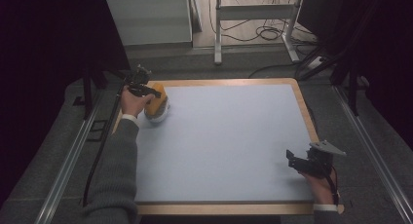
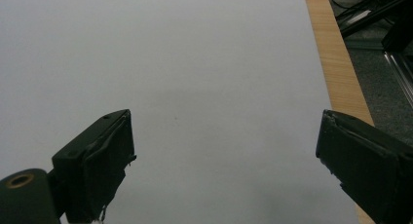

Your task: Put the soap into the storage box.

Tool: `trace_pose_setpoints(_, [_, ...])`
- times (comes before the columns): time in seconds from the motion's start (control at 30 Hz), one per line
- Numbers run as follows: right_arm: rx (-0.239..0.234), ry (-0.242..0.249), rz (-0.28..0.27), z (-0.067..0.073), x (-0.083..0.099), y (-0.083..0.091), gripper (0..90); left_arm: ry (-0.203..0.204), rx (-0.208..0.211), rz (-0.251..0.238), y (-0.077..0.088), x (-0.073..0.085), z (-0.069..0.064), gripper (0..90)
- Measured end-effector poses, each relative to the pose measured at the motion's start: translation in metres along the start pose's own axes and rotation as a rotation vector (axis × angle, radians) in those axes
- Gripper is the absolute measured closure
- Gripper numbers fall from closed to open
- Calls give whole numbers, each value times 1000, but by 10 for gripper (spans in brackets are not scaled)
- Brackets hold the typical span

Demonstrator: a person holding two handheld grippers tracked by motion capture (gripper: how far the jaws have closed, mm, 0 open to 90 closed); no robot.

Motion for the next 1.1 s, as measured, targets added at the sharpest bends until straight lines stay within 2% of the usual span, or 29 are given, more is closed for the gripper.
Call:
trace_pose_setpoints(0.17, [1, -1, 2, -1, 0, 0, 70, 27, 3, -6, -9, 1, 2, 613])
trace_pose_setpoints(0.3, [3, -3, 3, -2, 1, 0, 70, 32, -9, 15, -17, 6, 7, 613])
trace_pose_setpoints(0.37, [5, -5, 4, -2, 1, 0, 70, 37, -7, 10, -18, 7, 8, 613])
trace_pose_setpoints(0.4, [4, -2, 6, -2, 1, -1, 70, 58, 13, 5, -21, 9, 9, 612])
trace_pose_setpoints(0.5, [5, 0, 7, -2, 2, -1, 70, 66, 7, -27, -17, 8, 11, 585])
trace_pose_setpoints(0.6, [5, 0, 8, -1, 2, -2, 70, 54, -9, -41, -14, 7, 10, 465])
trace_pose_setpoints(0.63, [5, 2, 8, -1, 2, -2, 70, 34, -44, -56, -8, 5, 10, 408])
trace_pose_setpoints(0.67, [4, 2, 8, -1, 2, -2, 71, 20, -63, -49, -4, 5, 12, 366])
trace_pose_setpoints(0.73, [3, 4, 7, 0, 2, -1, 70, 13, -87, -48, 2, 5, 13, 296])
trace_pose_setpoints(0.83, [2, 4, 8, 1, 1, -1, 70, 19, -44, -64, 9, 9, 12, 252])
trace_pose_setpoints(0.9, [0, 3, 10, 1, 1, 0, 70, 7, -61, -65, 15, 12, 11, 221])
trace_pose_setpoints(0.93, [-1, 3, 9, 1, 1, 0, 71, 3, -50, -71, 17, 14, 9, 213])
trace_pose_setpoints(1.0, [0, 2, 9, 1, 1, 0, 71, -31, -45, -68, 22, 21, 4, 197])
trace_pose_setpoints(1.07, [0, 1, 9, 1, 1, 0, 70, -40, -46, -72, 23, 24, 2, 193])
trace_pose_setpoints(1.1, [2, 3, 5, 1, 0, 1, 70, -53, -15, -95, 27, 30, -4, 190])
Point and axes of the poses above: each handheld gripper's, and its own axes: y roughly backward along the jaws, x roughly out of its underside, z roughly to its left, the point moved 5 cm from there along -y, roughly forward along the jaws, and after that the axes turned 6 degrees about x, right-handed, at the moved point
